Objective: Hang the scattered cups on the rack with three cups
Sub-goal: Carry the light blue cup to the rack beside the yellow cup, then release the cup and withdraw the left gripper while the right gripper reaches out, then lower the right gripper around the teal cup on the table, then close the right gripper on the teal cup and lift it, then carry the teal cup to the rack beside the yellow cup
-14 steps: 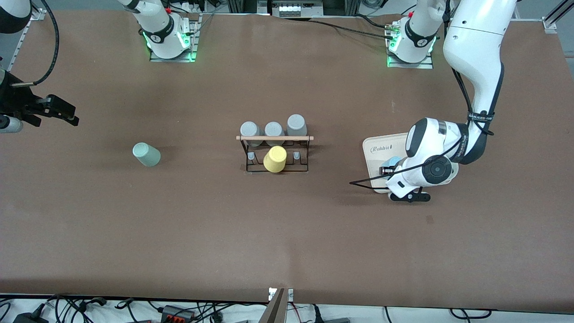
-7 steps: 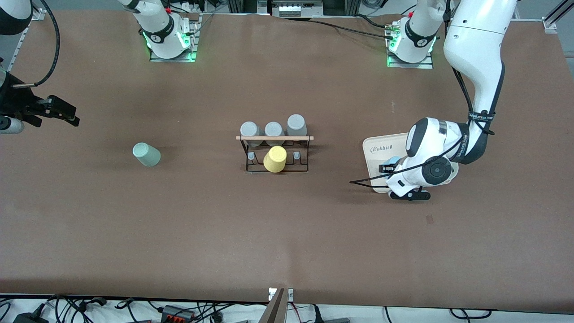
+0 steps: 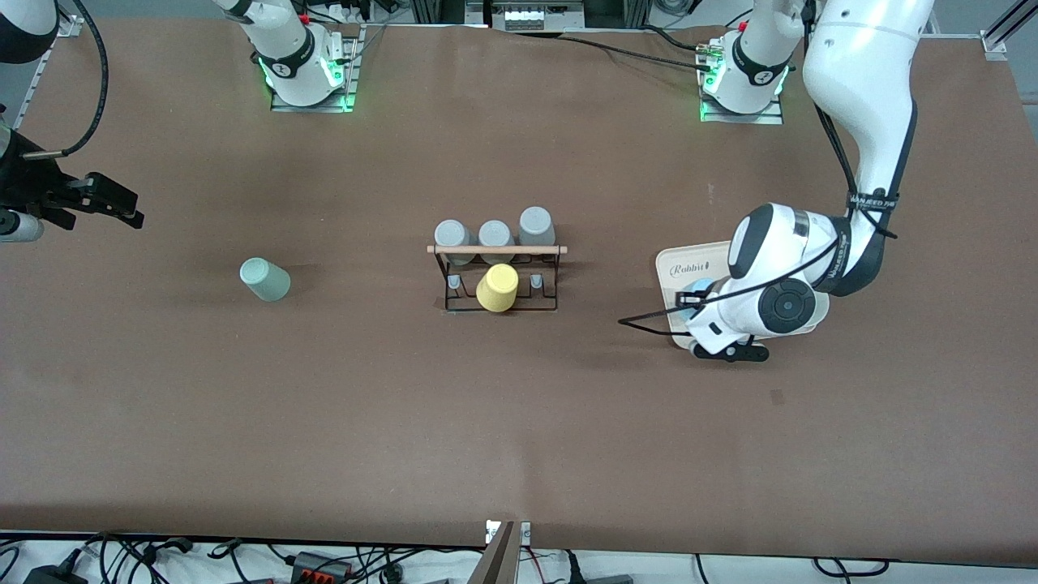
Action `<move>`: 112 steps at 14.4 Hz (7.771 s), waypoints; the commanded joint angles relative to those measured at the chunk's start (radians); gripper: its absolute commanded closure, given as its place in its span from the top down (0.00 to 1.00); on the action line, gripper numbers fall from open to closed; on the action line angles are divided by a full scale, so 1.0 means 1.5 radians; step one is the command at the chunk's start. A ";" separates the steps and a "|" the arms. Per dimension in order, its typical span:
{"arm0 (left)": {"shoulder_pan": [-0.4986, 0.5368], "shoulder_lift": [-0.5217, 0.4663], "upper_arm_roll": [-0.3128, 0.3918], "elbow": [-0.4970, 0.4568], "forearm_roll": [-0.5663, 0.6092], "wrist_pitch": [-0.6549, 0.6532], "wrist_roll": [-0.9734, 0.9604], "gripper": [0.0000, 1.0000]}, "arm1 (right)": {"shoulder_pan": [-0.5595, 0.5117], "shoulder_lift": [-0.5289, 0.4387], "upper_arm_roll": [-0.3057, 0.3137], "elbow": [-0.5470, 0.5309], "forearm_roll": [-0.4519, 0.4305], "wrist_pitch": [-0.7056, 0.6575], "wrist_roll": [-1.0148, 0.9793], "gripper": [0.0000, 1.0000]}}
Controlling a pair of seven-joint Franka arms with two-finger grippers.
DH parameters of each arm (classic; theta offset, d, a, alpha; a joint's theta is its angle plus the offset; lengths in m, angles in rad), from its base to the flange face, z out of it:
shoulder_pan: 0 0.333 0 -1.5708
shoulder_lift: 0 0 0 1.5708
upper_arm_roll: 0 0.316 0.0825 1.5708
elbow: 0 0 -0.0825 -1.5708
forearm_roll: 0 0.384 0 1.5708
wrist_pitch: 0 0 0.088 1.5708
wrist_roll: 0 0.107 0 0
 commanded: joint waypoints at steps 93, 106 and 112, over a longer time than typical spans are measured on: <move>0.135 -0.351 0.000 -0.091 0.070 -0.072 0.042 1.00 | 0.304 0.342 0.068 0.229 0.033 0.103 0.373 0.18; 0.139 -0.351 0.000 -0.091 0.070 -0.072 0.044 1.00 | 0.359 0.380 0.069 0.229 0.035 0.103 0.397 0.18; 0.141 -0.351 0.000 -0.091 0.070 -0.073 0.047 1.00 | 0.375 0.401 0.068 0.229 0.027 0.101 0.400 0.18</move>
